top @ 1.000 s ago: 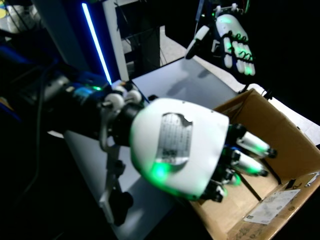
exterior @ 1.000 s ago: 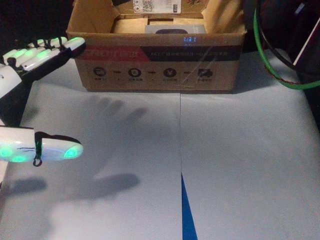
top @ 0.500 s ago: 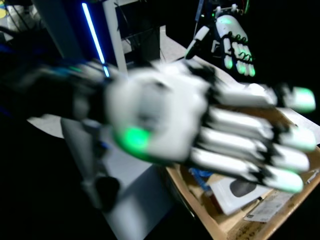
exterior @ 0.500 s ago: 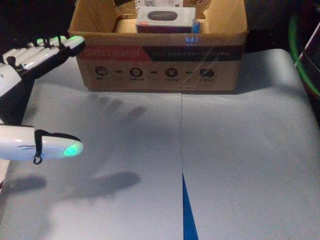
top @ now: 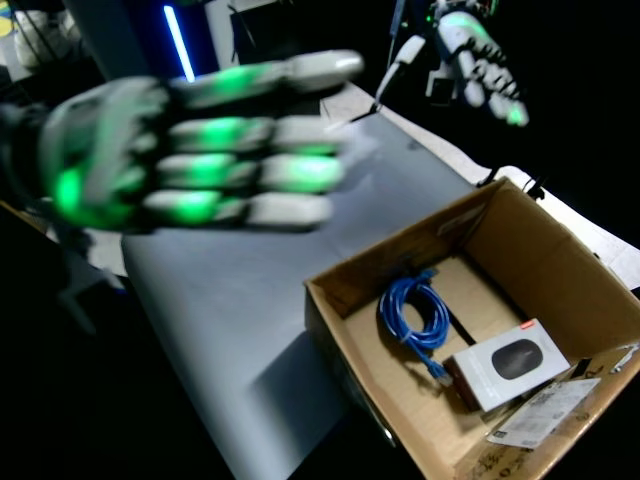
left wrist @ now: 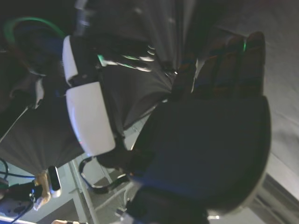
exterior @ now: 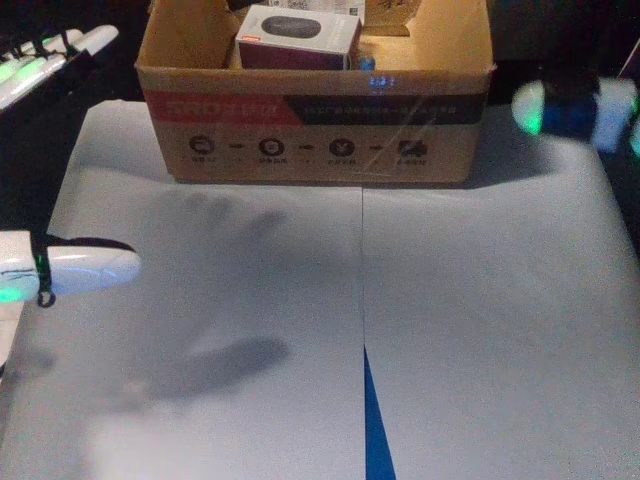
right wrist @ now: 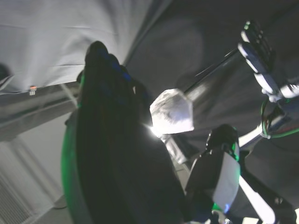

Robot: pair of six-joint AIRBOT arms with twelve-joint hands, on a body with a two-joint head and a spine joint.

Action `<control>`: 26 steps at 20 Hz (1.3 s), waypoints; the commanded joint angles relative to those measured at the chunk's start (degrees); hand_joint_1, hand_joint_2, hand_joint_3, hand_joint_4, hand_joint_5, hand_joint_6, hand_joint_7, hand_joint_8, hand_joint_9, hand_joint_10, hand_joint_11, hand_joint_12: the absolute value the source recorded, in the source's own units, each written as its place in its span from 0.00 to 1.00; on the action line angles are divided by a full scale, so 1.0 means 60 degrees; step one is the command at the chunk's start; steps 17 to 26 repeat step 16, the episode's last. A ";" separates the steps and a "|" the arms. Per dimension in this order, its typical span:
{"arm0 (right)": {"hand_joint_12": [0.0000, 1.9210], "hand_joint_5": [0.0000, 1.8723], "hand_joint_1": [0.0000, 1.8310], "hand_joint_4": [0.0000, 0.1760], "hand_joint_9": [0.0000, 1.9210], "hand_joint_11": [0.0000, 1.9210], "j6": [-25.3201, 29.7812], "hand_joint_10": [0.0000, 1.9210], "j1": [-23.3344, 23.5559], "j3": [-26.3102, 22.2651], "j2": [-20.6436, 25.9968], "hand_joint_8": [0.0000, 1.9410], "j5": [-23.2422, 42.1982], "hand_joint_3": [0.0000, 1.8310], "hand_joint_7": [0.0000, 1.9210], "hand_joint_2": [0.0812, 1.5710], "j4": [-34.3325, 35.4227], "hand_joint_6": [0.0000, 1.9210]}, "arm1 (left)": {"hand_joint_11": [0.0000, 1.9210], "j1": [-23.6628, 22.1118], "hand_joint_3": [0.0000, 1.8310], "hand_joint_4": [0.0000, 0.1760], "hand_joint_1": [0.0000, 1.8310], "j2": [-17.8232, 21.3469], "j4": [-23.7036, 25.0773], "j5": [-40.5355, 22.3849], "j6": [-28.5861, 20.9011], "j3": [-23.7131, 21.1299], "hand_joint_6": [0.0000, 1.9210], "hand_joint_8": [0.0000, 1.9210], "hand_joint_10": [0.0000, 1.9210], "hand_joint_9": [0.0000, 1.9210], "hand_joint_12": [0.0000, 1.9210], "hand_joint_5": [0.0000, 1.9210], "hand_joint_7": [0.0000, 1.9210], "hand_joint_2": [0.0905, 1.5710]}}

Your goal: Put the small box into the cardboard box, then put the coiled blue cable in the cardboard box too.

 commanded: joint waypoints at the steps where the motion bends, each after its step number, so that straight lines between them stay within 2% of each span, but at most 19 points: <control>1: 0.00 0.00 0.21 1.00 0.00 0.00 0.0148 0.00 -0.0187 -0.0141 0.0054 0.00 0.1922 0.00 0.00 0.54 0.0245 0.00 | 0.00 0.0008 0.00 1.00 0.28 0.0056 0.0016 -0.1348 -0.0024 -0.0046 0.00 0.00 0.00 0.00 0.00 0.00 0.00 0.49; 2: 0.00 0.00 0.21 1.00 0.00 0.00 0.0460 0.00 -0.0838 -0.0314 0.0072 0.00 0.2482 0.00 0.00 0.54 0.0482 0.00 | 0.00 0.0098 0.00 1.00 0.29 0.0056 -0.0037 -0.1439 -0.0024 -0.0088 0.00 0.00 0.00 0.00 0.00 0.00 0.00 0.49; 4: 0.00 0.00 0.22 1.00 0.00 0.00 0.1089 0.00 -0.1888 -0.0553 0.0048 0.00 0.3488 0.00 0.00 0.54 0.0891 0.00 | 0.00 0.0308 0.00 1.00 0.24 0.0056 -0.0171 -0.1667 -0.0024 -0.0181 0.00 0.00 0.00 0.00 0.00 0.01 0.00 0.50; 6: 0.00 0.00 0.25 1.00 0.00 0.00 0.1145 0.00 -0.2827 -0.0914 0.0100 0.00 0.4310 0.01 0.00 0.56 0.1390 0.00 | 0.00 0.0644 0.00 1.00 0.24 0.0060 -0.0406 -0.2078 -0.0024 -0.0319 0.00 0.00 0.00 0.00 0.00 0.01 0.00 0.49; 9: 0.00 0.00 0.26 1.00 0.00 0.00 0.1146 0.00 -0.3585 -0.1215 0.0275 0.00 0.4524 0.00 0.00 0.55 0.1739 0.00 | 0.00 0.1466 0.00 1.00 0.28 0.0161 -0.0963 -0.2881 -0.0024 -0.0637 0.00 0.00 0.00 0.00 0.00 0.00 0.00 0.49; 12: 0.00 0.00 0.26 1.00 0.00 0.00 0.1149 0.00 -0.3751 -0.1276 0.0386 0.00 0.4522 0.00 0.00 0.53 0.1914 0.00 | 0.00 0.1863 0.00 1.00 0.28 0.0184 -0.1287 -0.3244 -0.0025 -0.0775 0.00 0.00 0.00 0.00 0.00 0.00 0.00 0.50; 26: 0.00 0.00 0.29 1.00 0.00 0.00 0.1149 0.00 -0.3751 -0.1267 0.0387 0.00 0.4508 0.00 0.00 0.53 0.1900 0.00 | 0.00 0.1866 0.00 1.00 0.29 0.0182 -0.1292 -0.3339 -0.0025 -0.0798 0.00 0.00 0.00 0.00 0.00 0.00 0.00 0.50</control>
